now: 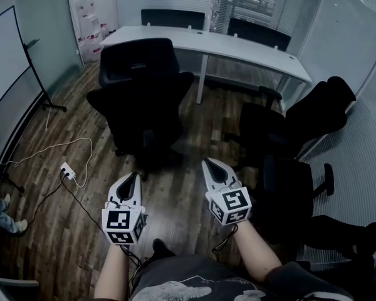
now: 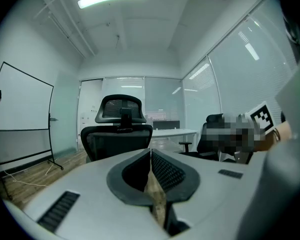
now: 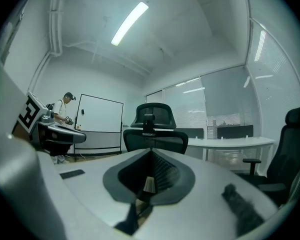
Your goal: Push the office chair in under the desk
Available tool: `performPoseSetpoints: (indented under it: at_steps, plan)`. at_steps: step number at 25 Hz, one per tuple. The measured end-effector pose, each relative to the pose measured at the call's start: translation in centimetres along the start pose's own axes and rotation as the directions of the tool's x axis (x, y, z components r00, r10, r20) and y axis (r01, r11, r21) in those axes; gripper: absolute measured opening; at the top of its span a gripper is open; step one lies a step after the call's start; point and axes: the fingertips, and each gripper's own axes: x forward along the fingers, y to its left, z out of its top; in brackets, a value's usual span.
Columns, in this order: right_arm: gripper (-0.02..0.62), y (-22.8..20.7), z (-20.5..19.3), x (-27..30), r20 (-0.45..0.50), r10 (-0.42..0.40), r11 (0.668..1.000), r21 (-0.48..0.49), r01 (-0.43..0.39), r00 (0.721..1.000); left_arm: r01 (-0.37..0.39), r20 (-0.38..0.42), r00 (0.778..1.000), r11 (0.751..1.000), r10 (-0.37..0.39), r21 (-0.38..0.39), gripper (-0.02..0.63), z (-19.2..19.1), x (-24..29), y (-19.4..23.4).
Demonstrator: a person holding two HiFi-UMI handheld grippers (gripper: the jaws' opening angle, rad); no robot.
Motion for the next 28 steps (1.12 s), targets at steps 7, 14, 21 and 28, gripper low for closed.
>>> performPoseSetpoints:
  at_steps: [7,14,21,28]
  plan:
    - [0.023,-1.6,1.3,4.4,0.019,-0.12,0.992,-0.029,0.12,0.993,0.025,0.016,1.0,0.999,-0.026,0.045,0.021,1.6,4.2,4.8]
    - [0.023,-1.1,-0.3,8.1,-0.05,-0.215,0.975,-0.074,0.211,0.975,0.079,-0.01,0.997,0.991,-0.079,0.103,0.023,1.0,7.2,8.5]
    - [0.025,-1.3,-1.7,10.5,-0.102,-0.217,0.976,-0.05,0.212,0.971,0.086,-0.022,0.996,0.987,-0.083,0.137,0.023,0.5,10.4,10.5]
    - [0.083,-4.8,-1.9,16.4,-0.133,-0.207,0.977,-0.082,0.197,0.969,0.038,-0.056,0.998,0.983,-0.029,0.178,0.107,0.9,15.4,14.3]
